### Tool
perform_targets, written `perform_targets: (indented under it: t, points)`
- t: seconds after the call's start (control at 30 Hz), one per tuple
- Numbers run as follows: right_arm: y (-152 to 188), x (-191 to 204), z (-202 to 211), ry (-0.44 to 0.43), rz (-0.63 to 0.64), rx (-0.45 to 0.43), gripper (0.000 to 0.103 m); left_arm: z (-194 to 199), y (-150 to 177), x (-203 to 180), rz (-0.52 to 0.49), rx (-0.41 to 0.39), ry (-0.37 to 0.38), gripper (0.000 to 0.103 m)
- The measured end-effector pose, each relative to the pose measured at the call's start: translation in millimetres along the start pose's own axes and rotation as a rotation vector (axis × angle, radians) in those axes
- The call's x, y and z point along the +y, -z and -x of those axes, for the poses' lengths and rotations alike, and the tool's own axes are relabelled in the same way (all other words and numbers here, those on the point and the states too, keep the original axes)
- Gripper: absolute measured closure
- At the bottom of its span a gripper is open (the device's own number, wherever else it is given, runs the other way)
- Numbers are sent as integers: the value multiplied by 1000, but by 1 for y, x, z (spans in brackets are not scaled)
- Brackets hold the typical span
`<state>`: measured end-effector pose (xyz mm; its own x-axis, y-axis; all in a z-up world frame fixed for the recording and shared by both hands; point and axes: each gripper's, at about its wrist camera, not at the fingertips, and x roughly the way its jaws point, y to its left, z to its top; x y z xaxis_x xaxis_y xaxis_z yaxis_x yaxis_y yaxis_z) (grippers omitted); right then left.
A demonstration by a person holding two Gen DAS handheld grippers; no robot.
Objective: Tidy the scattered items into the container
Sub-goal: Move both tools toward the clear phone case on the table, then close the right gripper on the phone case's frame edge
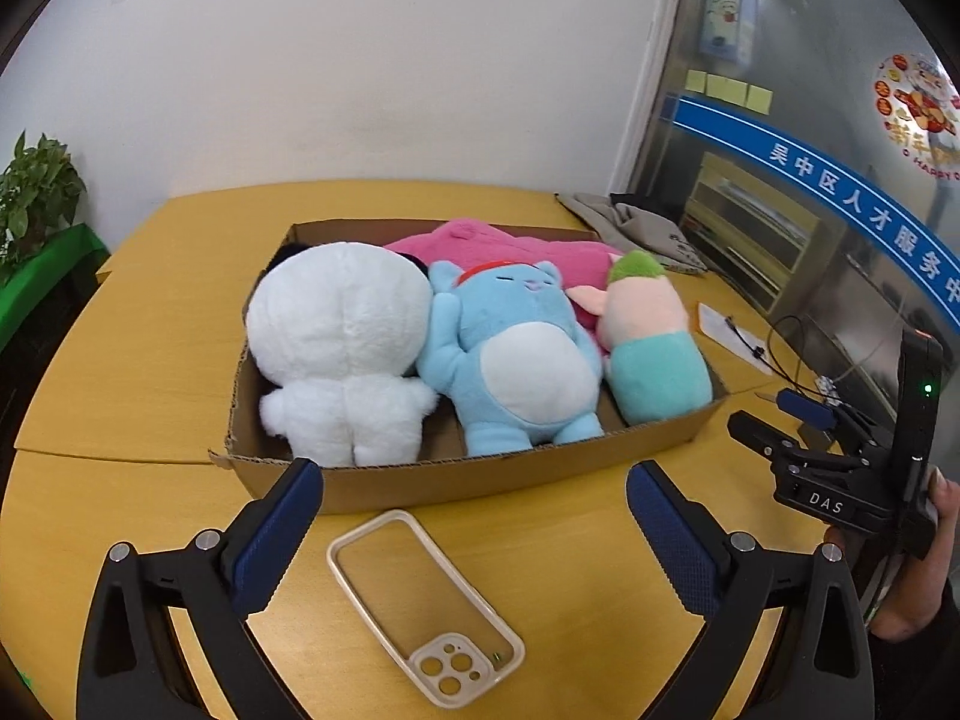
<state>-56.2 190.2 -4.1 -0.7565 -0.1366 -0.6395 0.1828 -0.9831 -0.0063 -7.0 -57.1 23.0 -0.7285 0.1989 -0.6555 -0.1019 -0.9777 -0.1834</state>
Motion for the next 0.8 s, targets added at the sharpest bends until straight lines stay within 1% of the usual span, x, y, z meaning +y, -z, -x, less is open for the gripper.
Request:
perform_targets:
  t: [0.07,0.13,0.23,0.3,0.4,0.43,0.47,0.5,0.53,0.57,0.6,0.63,0.67,0.7,0.73,0.77,0.8]
  points:
    - [4,4,5,-17,-4,2,19,-2,5,4,-8,19,28,0]
    - [11,12,7,-59,-9,20,19,-6,13,14,-6,43,61,0]
    - [35,42,5,-179,45,76,19,-22,26,31,-7,109,91,0]
    - [54,67,-2,-256,75,123,19,-39,36,43,4,162,81,2]
    - [79,106,-16,-367,119,184,21,-62,50,56,19,229,90,5]
    - [85,116,-20,-387,130,200,21,-70,55,61,25,248,88,5]
    - [90,126,-26,-397,139,216,23,-75,59,63,32,262,86,7]
    - [94,135,-33,-403,147,231,23,-82,62,67,43,281,84,13]
    - [97,142,-39,-401,153,241,24,-88,64,71,57,299,87,21]
    - [100,146,-44,-391,160,251,30,-94,67,74,73,315,93,25]
    - [103,149,-51,-375,172,262,36,-98,69,76,85,329,97,32]
    - [106,151,-56,-361,183,273,52,-101,72,77,90,344,97,39]
    - [109,151,-59,-351,189,271,59,-105,75,76,86,357,94,41]
    - [110,151,-60,-339,197,263,63,-107,77,74,79,368,91,47]
    - [110,150,-59,-334,211,257,72,-107,79,72,70,372,84,54]
    - [111,150,-59,-341,221,257,87,-105,80,69,57,367,73,61]
    - [110,148,-59,-350,229,262,93,-104,81,65,54,379,72,75]
